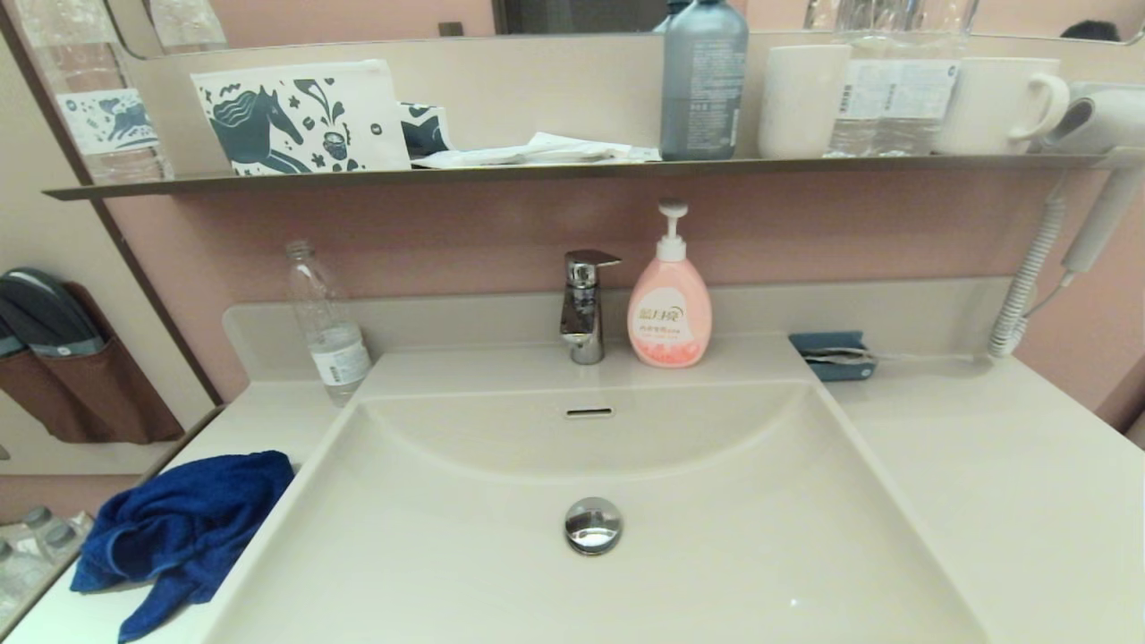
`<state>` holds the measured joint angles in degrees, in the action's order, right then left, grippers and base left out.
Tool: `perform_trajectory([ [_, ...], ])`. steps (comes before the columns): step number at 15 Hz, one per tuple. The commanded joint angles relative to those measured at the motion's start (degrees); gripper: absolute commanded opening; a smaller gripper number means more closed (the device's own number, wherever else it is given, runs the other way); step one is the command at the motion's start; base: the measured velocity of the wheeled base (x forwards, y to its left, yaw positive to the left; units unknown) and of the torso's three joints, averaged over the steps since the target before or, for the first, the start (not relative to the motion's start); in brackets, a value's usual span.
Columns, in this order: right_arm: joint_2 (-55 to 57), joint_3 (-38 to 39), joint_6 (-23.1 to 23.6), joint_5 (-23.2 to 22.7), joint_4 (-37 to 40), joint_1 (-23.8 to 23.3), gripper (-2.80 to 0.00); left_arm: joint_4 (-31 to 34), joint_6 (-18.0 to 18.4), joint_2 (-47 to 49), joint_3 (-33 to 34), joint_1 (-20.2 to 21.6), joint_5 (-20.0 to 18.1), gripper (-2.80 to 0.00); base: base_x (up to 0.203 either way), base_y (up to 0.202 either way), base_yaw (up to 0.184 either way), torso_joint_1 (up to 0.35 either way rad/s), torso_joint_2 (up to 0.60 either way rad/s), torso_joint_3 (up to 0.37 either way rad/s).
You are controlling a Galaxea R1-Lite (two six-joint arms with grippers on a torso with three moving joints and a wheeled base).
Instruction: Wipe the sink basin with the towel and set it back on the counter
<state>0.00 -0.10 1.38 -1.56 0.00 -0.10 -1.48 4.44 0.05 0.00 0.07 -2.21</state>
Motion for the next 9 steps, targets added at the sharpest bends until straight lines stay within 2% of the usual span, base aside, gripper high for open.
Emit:
perform_trajectory([
  [1, 0.0, 0.0, 0.0, 0.0, 0.0, 0.0, -2.80, 0.0, 0.0, 0.0, 0.0, 0.0, 0.0, -2.80, 0.000, 0.000, 0.000, 0.000, 0.00, 0.000],
  [9, 0.0, 0.0, -0.8, 0.6, -0.1, 0.0, -2.80, 0.0, 0.0, 0.0, 0.0, 0.0, 0.0, -2.80, 0.000, 0.000, 0.000, 0.000, 0.00, 0.000],
])
